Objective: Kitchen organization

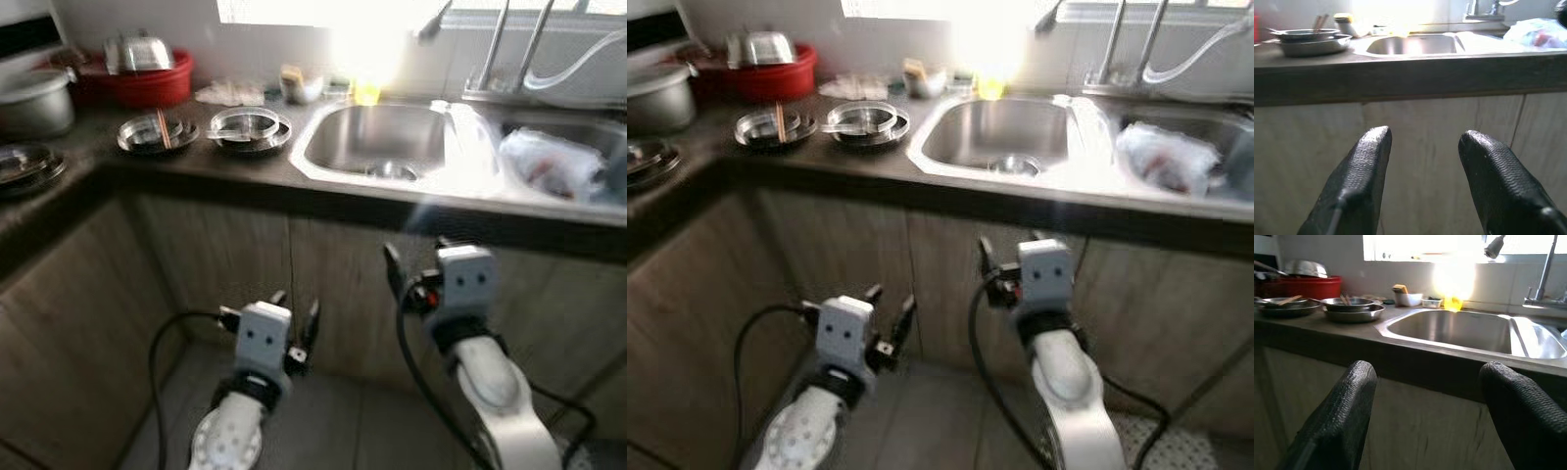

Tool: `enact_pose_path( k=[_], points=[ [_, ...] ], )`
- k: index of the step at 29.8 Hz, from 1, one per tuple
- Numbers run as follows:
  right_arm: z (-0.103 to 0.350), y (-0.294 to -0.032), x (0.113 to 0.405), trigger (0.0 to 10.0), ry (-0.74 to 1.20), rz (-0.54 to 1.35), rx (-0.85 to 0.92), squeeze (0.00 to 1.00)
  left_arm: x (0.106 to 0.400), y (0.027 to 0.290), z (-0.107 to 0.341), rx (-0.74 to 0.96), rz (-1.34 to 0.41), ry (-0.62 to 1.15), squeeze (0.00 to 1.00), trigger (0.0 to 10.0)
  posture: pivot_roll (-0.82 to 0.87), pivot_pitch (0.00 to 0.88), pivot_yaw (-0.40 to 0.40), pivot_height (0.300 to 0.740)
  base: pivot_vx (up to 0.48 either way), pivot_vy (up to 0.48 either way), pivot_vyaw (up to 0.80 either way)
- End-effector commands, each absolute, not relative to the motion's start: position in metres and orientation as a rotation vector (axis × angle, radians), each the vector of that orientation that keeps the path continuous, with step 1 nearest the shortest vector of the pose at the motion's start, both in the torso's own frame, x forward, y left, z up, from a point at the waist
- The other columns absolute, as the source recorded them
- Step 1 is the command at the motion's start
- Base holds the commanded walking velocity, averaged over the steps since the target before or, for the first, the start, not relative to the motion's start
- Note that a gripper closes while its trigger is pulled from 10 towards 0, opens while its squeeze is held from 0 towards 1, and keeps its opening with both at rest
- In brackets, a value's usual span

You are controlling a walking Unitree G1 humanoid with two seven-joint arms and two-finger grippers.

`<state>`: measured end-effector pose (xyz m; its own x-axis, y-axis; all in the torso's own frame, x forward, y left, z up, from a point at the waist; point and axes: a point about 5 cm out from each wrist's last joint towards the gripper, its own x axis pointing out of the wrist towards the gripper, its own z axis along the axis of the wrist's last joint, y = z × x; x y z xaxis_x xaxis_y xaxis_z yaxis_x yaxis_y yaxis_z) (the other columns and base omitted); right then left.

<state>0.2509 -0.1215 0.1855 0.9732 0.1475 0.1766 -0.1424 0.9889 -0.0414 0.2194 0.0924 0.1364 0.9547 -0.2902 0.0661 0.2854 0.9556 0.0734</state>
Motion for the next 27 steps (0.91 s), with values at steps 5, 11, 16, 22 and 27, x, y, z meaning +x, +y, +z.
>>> enact_pose_path(
  k=[5,11,16,22,27],
  points=[
    [0.1865,-0.1230,0.2495,10.0,-0.187,0.154,-0.054,0.00,0.2180,0.0866,0.1399,0.045,-0.308,-0.081,0.00,10.0,0.09,0.067,-0.012,0.740,0.000,0.000,0.00],
    [0.1852,-0.1220,0.2485,10.0,-0.185,0.162,-0.055,0.00,0.2185,0.0866,0.1407,0.040,-0.303,-0.085,0.00,10.0,0.09,0.065,-0.012,0.740,0.000,0.000,0.58],
    [0.1851,-0.1221,0.2488,10.0,-0.184,0.166,-0.064,0.00,0.2187,0.0858,0.1404,0.047,-0.303,-0.081,0.00,10.0,0.08,0.062,-0.015,0.740,0.000,0.000,0.80],
    [0.1858,-0.1221,0.2500,10.0,-0.186,0.172,-0.070,0.00,0.2195,0.0849,0.1415,0.053,-0.303,-0.090,0.00,10.0,0.09,0.058,-0.018,0.740,0.174,0.000,0.80],
    [0.1865,-0.1218,0.2506,10.0,-0.189,0.176,-0.073,0.00,0.2192,0.0853,0.1411,0.055,-0.304,-0.089,0.00,10.0,0.08,0.052,-0.016,0.740,0.283,0.000,0.80]
  ],
)
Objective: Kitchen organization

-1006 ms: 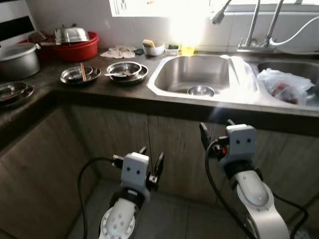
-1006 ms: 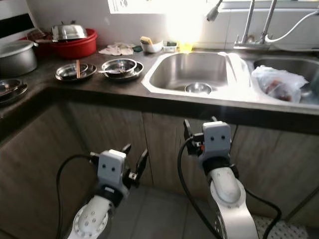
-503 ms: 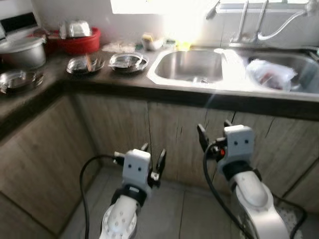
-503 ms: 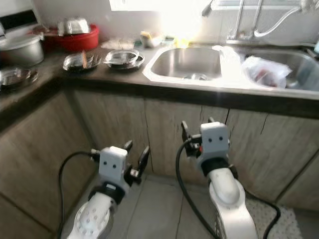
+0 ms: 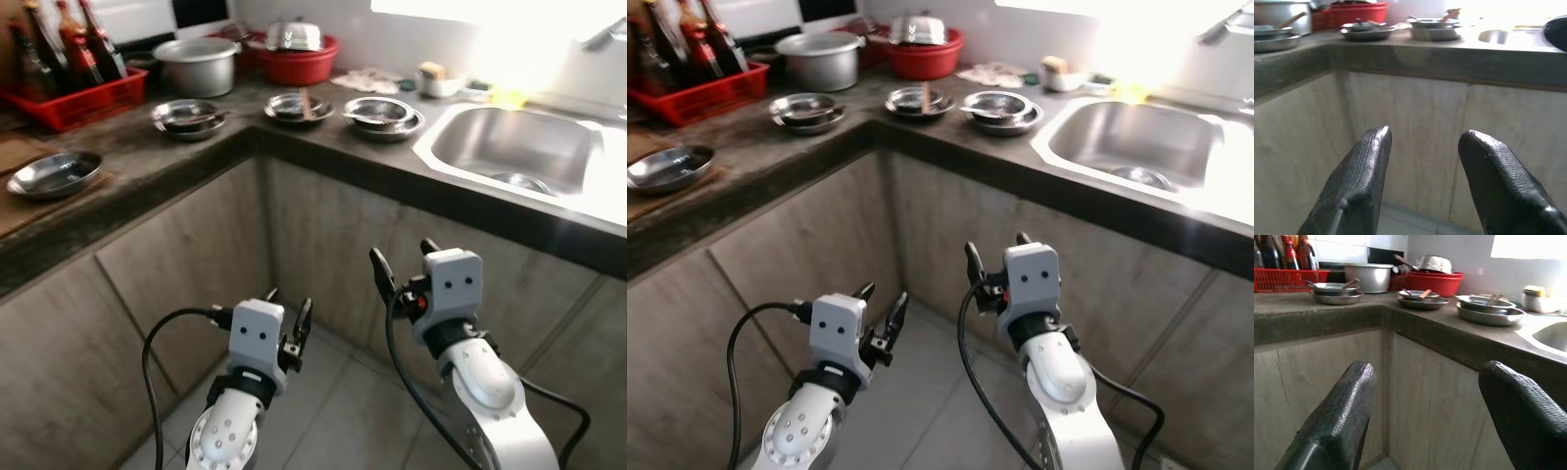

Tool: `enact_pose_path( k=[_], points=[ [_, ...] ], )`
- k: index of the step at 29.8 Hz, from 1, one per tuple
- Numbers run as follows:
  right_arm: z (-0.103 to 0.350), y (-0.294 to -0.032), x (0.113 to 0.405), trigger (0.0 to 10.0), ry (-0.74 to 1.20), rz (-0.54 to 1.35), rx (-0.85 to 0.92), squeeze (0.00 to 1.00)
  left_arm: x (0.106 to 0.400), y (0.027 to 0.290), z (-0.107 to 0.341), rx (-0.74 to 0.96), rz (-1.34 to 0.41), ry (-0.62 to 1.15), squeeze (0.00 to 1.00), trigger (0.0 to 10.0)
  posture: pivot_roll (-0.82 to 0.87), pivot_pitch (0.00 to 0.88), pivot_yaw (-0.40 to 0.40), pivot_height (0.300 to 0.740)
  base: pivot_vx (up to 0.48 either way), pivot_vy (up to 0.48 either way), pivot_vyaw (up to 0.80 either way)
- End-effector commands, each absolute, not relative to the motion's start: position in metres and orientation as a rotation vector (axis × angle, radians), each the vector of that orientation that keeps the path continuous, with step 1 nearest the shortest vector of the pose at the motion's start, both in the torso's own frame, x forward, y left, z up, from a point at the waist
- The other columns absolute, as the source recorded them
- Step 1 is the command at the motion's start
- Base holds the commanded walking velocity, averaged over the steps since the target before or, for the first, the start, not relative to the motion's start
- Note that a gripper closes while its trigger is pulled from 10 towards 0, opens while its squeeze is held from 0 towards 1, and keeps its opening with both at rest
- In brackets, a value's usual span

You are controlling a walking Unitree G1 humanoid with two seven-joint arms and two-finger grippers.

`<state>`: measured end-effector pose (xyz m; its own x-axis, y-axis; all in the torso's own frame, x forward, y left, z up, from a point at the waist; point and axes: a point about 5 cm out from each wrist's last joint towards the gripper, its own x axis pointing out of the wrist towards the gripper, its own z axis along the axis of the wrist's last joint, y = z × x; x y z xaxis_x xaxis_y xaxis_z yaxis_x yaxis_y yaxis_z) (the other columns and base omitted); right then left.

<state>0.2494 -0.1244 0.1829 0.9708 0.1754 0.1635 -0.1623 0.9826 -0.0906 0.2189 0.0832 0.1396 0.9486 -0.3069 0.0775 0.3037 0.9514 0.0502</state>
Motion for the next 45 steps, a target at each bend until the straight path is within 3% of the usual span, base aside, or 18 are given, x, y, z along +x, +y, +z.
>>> enact_pose_path(
  k=[1,10,21,38,45],
  points=[
    [0.187,-0.122,0.250,10.0,-0.189,0.177,-0.073,0.00,0.219,0.085,0.141,0.054,-0.305,-0.088,0.00,10.0,0.08,0.052,-0.016,0.740,0.289,0.000,0.80],
    [0.188,-0.121,0.253,10.0,-0.194,0.179,-0.084,0.00,0.220,0.085,0.141,0.054,-0.306,-0.088,0.00,10.0,0.09,0.056,-0.018,0.740,0.293,0.000,0.80],
    [0.190,-0.119,0.254,10.0,-0.203,0.183,-0.068,0.00,0.220,0.086,0.141,0.053,-0.304,-0.085,0.00,10.0,0.09,0.063,-0.017,0.740,0.295,0.000,0.00],
    [0.204,-0.125,0.267,10.0,-0.255,0.175,-0.088,0.00,0.220,0.086,0.140,0.053,-0.301,-0.083,0.00,10.0,0.08,0.061,-0.017,0.740,0.296,0.000,0.80],
    [0.207,-0.123,0.271,10.0,-0.254,0.176,-0.067,0.00,0.220,0.086,0.141,0.054,-0.303,-0.084,0.00,10.0,0.08,0.061,-0.013,0.740,0.296,0.000,0.06]
  ],
)
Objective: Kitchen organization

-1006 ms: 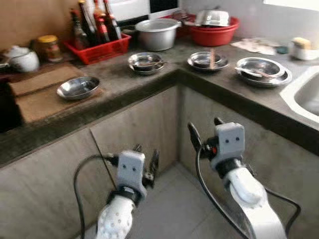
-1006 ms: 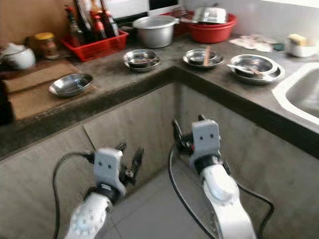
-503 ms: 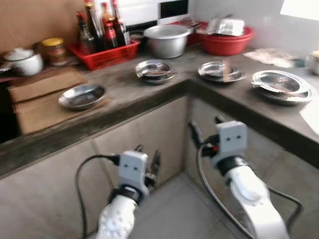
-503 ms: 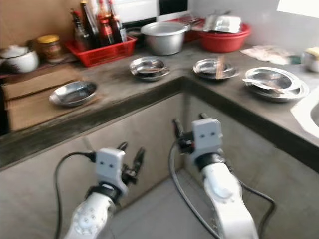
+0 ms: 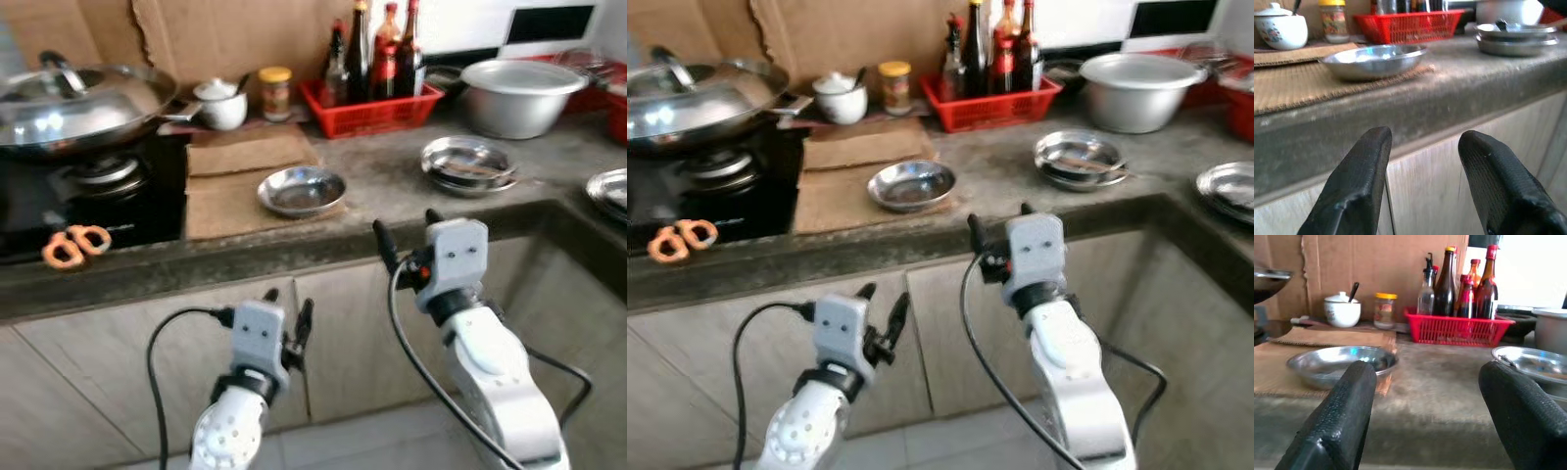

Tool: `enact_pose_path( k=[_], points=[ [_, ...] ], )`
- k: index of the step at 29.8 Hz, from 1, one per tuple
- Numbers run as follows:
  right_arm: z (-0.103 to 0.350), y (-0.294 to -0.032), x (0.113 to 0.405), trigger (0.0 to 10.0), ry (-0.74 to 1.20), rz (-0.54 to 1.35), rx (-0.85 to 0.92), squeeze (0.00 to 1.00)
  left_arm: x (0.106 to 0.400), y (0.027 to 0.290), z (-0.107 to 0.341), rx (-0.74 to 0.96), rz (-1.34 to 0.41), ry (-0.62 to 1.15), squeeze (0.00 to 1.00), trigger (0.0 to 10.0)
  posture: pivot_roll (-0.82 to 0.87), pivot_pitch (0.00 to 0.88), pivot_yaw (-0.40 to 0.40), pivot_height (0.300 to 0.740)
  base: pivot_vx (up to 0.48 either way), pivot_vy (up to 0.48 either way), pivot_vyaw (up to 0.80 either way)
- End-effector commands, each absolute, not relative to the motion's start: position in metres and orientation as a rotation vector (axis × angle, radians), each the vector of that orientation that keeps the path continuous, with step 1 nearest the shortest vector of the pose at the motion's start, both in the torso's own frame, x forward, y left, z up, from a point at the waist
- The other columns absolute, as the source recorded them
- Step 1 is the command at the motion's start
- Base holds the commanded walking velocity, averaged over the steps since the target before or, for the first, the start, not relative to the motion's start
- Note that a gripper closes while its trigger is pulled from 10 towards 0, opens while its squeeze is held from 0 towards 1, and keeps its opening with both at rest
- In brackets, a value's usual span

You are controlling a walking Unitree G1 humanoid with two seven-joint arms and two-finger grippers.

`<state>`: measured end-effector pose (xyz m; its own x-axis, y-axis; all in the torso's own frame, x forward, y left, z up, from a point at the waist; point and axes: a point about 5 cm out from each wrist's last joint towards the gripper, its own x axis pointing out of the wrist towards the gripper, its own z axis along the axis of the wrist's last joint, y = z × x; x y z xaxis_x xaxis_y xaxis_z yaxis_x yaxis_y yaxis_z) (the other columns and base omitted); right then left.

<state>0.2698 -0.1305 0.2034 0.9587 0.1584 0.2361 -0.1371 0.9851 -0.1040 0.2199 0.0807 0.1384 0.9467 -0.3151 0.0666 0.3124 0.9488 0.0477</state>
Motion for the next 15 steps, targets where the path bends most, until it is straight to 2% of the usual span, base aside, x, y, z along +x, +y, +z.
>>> enact_pose_path(
  k=[1,4,12,15],
  points=[
    [0.2072,-0.1232,0.2711,10.0,-0.254,0.178,-0.066,0.00,0.2204,0.0860,0.1406,0.054,-0.302,-0.084,0.00,10.0,0.08,0.060,-0.011,0.740,0.292,0.000,0.00],
    [0.2072,-0.1210,0.2707,10.0,-0.257,0.209,-0.074,0.00,0.2204,0.0861,0.1403,0.054,-0.302,-0.082,0.00,10.0,0.08,0.060,-0.011,0.740,0.295,0.000,0.00],
    [0.2065,-0.1188,0.2723,10.0,-0.246,0.228,-0.085,0.00,0.2207,0.0863,0.1403,0.054,-0.295,-0.083,0.00,10.0,0.08,0.060,-0.016,0.740,0.289,0.000,0.80],
    [0.2110,-0.1217,0.2802,10.0,-0.239,0.209,-0.082,0.00,0.2214,0.0866,0.1398,0.045,-0.287,-0.079,0.00,10.0,0.08,0.057,-0.016,0.740,0.000,0.000,0.00]
  ],
)
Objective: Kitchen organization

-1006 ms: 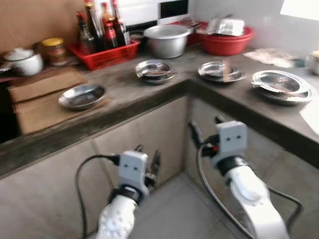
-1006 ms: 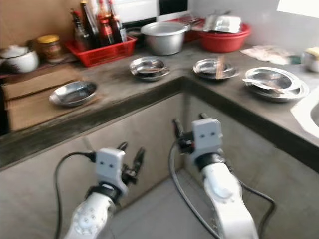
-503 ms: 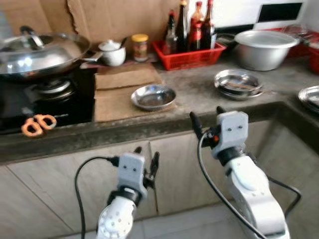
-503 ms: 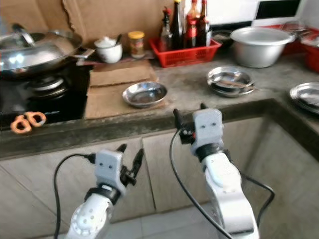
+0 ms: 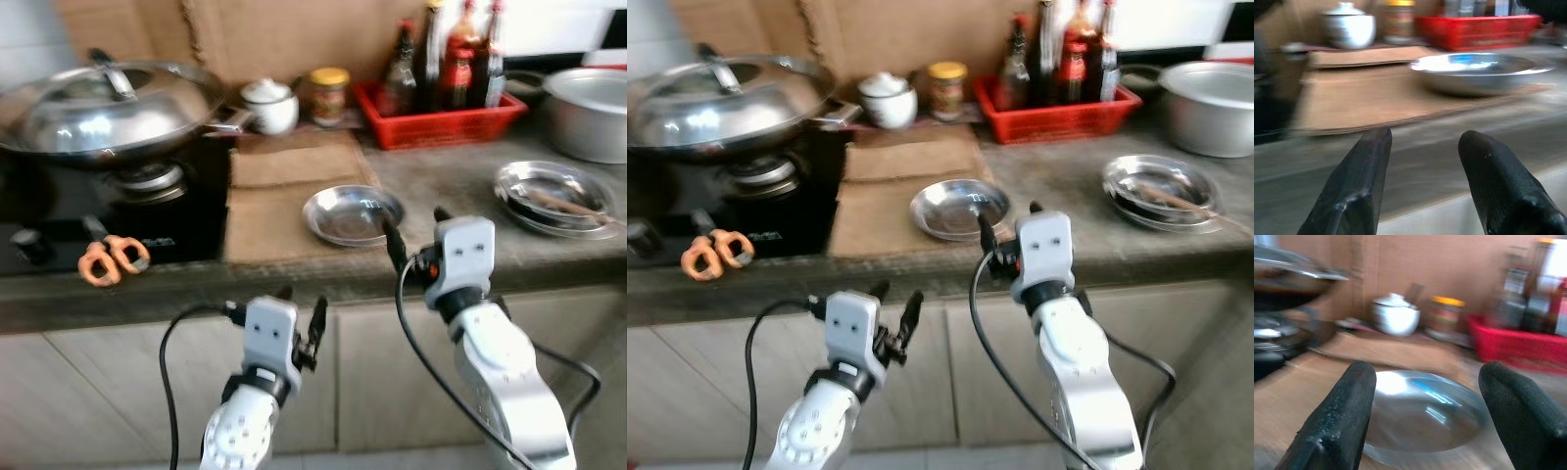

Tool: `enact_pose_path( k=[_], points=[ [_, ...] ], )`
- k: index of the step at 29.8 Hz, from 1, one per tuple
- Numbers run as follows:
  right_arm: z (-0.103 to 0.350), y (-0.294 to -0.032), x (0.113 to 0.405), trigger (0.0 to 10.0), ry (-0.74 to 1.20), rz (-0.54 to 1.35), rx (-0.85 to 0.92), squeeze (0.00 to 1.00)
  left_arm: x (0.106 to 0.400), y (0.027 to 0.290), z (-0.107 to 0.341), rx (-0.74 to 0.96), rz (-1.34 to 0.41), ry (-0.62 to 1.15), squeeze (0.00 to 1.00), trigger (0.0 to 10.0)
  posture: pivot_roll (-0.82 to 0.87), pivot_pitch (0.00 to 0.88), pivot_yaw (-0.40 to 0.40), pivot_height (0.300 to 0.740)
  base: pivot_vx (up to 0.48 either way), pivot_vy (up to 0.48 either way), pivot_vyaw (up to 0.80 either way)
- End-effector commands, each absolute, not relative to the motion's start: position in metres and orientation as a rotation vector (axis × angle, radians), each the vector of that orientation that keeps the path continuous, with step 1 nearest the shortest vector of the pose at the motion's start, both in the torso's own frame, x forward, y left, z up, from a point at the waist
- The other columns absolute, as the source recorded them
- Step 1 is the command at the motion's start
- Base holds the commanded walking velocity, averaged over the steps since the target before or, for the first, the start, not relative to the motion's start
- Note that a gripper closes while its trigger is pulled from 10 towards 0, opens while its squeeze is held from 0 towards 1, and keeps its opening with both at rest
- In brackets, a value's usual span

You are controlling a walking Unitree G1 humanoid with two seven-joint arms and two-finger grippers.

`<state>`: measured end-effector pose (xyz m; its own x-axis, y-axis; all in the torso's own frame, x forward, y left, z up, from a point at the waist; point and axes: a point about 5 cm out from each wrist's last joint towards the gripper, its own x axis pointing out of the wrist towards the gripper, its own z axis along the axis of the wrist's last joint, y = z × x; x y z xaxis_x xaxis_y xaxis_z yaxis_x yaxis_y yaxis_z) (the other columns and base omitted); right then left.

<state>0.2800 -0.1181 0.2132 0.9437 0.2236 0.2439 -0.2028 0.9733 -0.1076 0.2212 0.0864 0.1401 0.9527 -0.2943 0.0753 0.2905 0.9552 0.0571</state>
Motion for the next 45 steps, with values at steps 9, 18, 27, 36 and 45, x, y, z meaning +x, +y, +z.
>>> enact_pose_path(
  k=[9,18,27,36,45],
  points=[
    [0.222,-0.124,0.301,10.0,-0.213,0.169,-0.110,0.00,0.221,0.084,0.138,0.041,-0.299,-0.067,0.00,10.0,0.09,0.059,-0.020,0.740,0.000,0.000,0.00],
    [0.225,-0.129,0.308,10.0,-0.174,0.141,-0.098,0.00,0.218,0.085,0.137,0.062,-0.294,-0.079,0.00,10.0,0.10,0.063,-0.031,0.740,0.000,0.000,0.00],
    [0.233,-0.147,0.325,10.0,-0.090,0.095,-0.088,1.00,0.216,0.080,0.138,0.034,-0.311,-0.063,0.00,10.0,0.09,0.071,-0.031,0.740,0.000,0.000,0.00],
    [0.244,-0.161,0.346,10.0,0.083,0.042,-0.018,0.00,0.215,0.080,0.136,0.026,-0.313,-0.050,0.00,10.0,0.09,0.086,-0.036,0.740,0.000,0.000,0.00],
    [0.242,-0.175,0.359,10.0,0.325,0.039,0.023,0.00,0.215,0.080,0.136,0.026,-0.315,-0.045,0.00,10.0,0.08,0.090,-0.036,0.740,0.000,0.000,0.00]
  ],
)
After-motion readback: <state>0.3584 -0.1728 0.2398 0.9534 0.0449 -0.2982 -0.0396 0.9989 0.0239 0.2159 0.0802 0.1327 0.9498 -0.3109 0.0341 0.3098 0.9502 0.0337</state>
